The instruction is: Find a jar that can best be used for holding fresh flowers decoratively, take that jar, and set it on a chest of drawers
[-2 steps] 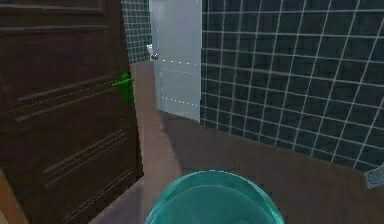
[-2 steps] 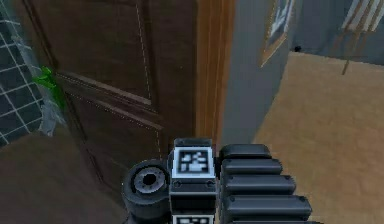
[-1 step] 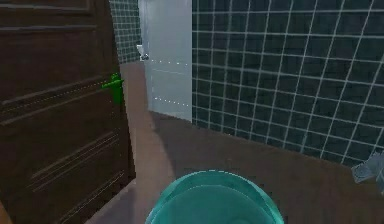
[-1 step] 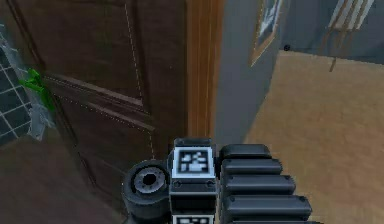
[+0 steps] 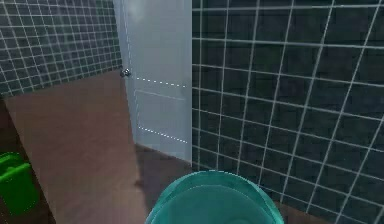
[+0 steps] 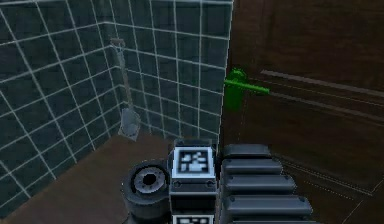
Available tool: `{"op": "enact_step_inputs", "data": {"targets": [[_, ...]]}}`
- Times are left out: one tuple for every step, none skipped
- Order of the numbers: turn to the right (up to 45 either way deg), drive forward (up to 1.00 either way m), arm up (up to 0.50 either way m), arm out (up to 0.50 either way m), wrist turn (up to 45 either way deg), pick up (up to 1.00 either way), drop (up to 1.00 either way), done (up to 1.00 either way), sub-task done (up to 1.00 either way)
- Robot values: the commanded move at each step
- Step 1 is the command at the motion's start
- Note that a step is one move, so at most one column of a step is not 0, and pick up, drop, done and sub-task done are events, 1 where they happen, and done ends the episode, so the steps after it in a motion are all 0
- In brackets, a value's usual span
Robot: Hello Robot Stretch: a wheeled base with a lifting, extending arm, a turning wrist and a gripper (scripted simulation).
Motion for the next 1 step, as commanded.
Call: {"op": "enact_step_inputs", "data": {"targets": [[3.0,0.00,0.00,0.00,0.0,0.00,0.00,0.00,0.00]]}}
